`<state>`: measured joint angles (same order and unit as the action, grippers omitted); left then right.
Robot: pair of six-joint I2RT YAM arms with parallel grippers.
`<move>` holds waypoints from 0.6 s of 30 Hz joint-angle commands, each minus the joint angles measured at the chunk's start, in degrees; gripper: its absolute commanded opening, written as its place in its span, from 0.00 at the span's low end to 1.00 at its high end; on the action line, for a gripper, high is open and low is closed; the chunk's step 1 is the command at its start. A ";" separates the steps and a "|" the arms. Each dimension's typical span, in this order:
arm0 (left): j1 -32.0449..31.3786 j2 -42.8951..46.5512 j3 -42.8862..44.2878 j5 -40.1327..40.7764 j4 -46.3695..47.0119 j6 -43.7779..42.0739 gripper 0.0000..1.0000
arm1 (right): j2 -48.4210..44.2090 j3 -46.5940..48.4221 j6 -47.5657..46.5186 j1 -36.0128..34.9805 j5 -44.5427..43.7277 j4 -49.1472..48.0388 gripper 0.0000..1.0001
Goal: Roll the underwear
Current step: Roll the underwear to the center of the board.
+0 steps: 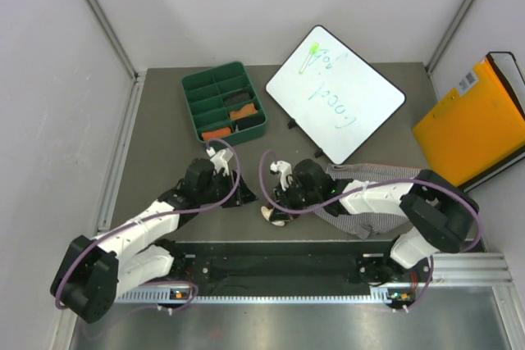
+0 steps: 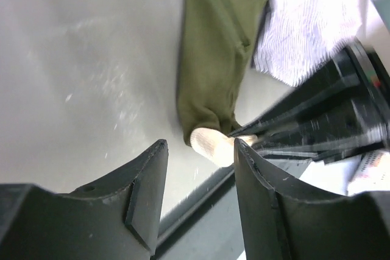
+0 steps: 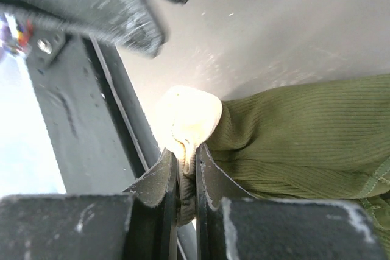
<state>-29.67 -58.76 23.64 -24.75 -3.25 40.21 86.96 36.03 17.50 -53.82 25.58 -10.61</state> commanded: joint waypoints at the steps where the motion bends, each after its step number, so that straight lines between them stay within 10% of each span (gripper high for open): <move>1: -1.26 0.06 -3.42 -0.03 13.34 -1.97 0.51 | 1.98 0.00 6.05 4.60 10.18 -5.03 0.00; 18: -9.53 -13.65 -6.15 1.11 31.01 -2.24 0.44 | 9.89 -1.67 11.42 13.21 15.72 -6.53 0.00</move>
<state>-37.71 -70.43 18.46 -23.99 19.57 38.35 95.07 35.20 28.03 -42.44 40.56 -15.20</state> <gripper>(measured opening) 0.447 0.064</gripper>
